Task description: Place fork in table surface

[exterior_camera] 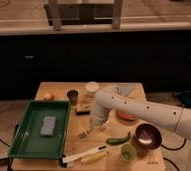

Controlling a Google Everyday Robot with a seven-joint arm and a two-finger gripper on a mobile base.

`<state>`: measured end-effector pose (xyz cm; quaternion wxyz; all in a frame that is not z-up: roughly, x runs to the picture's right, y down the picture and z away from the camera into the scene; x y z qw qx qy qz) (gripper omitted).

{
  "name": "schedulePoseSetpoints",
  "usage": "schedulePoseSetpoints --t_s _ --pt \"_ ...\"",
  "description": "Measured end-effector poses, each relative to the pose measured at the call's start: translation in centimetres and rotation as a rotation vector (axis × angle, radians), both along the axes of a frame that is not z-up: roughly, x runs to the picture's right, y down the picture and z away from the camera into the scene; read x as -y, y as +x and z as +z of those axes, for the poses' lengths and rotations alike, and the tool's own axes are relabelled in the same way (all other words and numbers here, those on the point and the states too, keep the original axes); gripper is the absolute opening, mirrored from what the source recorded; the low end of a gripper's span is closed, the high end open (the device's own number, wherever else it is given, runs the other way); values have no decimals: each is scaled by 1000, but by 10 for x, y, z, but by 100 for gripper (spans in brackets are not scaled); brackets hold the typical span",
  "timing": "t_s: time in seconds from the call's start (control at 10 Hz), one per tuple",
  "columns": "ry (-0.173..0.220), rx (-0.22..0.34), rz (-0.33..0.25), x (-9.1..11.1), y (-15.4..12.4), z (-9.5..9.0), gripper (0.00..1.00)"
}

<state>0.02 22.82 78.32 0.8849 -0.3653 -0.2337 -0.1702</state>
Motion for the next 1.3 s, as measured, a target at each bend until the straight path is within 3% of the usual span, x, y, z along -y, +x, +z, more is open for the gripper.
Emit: schedulePoseSetpoints --t_s 0.3,0.5,1.0,1.2,1.3 --pt "-11 3 8 -11 3 13 1" --pt "-17 6 11 -14 4 17 12" --pt "-41 2 11 -19 7 22 68" --pt "-45 3 4 -20 5 22 80" --pt "-45 2 5 -20 6 21 80"
